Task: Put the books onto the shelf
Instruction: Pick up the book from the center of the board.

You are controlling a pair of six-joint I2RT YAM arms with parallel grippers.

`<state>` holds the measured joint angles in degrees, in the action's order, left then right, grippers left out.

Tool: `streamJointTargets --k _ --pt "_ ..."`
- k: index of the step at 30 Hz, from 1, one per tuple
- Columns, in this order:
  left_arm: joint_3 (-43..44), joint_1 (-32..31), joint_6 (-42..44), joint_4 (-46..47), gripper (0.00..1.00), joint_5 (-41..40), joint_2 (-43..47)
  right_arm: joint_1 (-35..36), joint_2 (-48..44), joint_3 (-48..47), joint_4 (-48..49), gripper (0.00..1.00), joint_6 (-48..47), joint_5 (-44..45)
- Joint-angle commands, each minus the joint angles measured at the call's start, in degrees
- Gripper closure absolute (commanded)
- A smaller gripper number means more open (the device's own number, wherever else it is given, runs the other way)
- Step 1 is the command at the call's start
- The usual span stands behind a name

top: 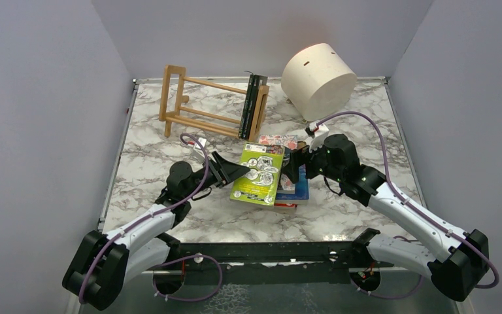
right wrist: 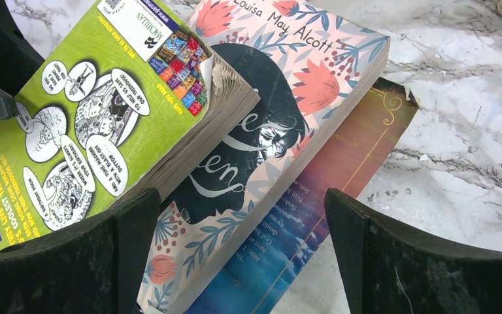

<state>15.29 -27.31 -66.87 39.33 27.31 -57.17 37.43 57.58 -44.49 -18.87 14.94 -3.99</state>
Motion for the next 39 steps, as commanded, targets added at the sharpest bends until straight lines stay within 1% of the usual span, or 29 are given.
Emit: streamJointTargets --k 1,4,10,18,20,22,24,39 --pt "-0.7 0.3 -0.3 3.5 0.50 2.7 1.1 0.3 -0.9 0.2 0.1 0.05 0.3 1.7" --pt "-0.9 0.3 -0.6 5.0 0.53 3.7 0.9 0.3 -1.1 0.4 0.0 0.05 0.3 1.7" --pt "-1.0 0.3 -2.6 10.5 0.54 6.9 -2.4 0.3 -1.0 0.5 0.2 0.05 0.3 1.3" --pt "-0.9 0.3 -4.7 15.7 0.55 9.1 -5.5 0.3 0.7 -0.1 0.7 0.06 0.1 0.2" --pt "-0.8 0.3 -4.8 15.9 0.57 9.2 -5.7 0.3 0.9 -0.2 1.0 0.05 0.2 -0.1" --pt "-0.7 0.3 -5.1 16.5 0.61 9.5 -6.1 0.3 1.2 -0.3 1.4 0.05 0.3 -0.3" --pt "-0.6 0.3 -5.4 17.1 0.63 9.7 -6.5 0.3 1.6 -0.5 1.7 0.05 0.3 -0.8" --pt "1.1 0.3 -6.5 20.3 0.61 11.4 -10.6 0.6 4.3 -2.3 3.1 0.06 0.5 -2.6"
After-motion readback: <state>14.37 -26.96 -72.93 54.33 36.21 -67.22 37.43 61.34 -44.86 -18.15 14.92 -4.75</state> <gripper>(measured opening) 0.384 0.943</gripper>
